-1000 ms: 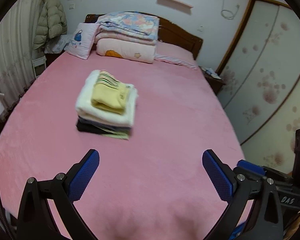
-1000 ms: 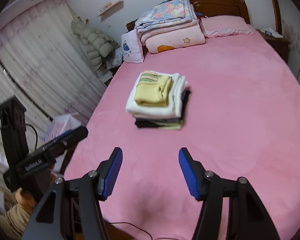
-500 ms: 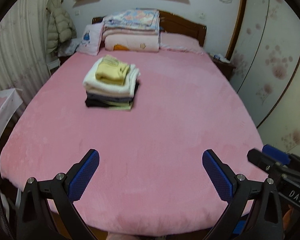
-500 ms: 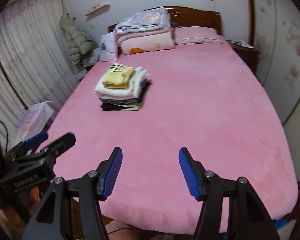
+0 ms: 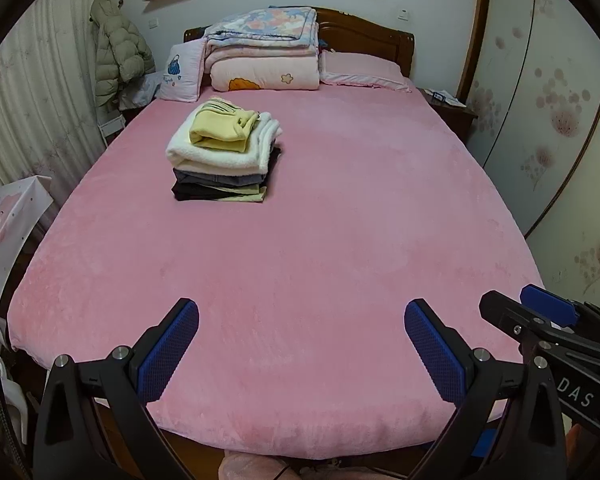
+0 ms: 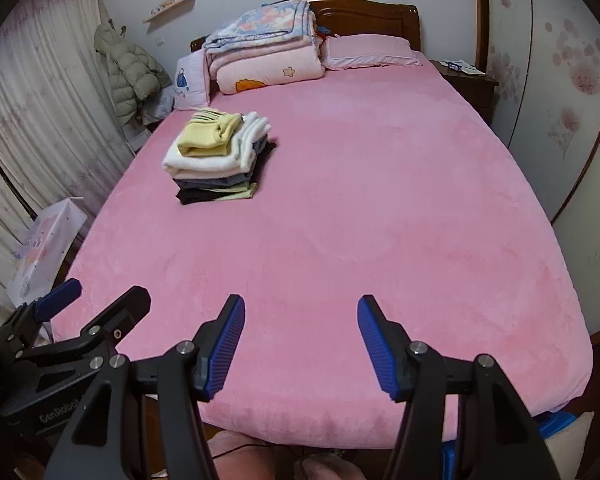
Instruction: Fold large clothes
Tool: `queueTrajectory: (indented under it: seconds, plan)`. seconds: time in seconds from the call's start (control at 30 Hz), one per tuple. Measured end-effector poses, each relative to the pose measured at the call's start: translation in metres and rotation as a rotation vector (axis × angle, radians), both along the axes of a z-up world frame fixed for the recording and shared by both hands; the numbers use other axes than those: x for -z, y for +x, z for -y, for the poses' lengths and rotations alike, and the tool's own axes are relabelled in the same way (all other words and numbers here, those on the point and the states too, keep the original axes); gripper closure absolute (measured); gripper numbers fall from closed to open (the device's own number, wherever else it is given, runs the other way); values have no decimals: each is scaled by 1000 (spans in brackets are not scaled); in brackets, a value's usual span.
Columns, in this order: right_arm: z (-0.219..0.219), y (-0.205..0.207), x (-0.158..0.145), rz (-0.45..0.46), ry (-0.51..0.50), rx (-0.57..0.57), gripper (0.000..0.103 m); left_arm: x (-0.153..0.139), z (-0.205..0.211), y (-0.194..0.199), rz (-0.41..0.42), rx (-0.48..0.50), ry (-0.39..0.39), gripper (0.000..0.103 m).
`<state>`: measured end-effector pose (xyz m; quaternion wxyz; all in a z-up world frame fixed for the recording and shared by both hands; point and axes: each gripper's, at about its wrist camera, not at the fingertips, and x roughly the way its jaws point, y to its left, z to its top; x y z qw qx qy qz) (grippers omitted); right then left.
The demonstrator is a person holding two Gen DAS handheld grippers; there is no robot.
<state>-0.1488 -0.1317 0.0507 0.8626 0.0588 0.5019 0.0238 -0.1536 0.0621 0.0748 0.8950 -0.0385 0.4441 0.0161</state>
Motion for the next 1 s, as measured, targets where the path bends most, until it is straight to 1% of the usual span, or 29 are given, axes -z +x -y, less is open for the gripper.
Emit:
queueTrajectory:
  seconds: [0.1,0.3,0.63,1.0]
  plan:
    - [3,2,4,-13,13,6,44,1,2,3,-7,1,3,1]
    - [5,3,5,-7,-16,4,44,4,3,9,-19,1,-1,1]
    - [12,8,5,-6,-18,14,44,6,9,17,-44,19,13,1]
    - [13,12,8,-13,-15,14,44,8,11,23,-60,18,19,1]
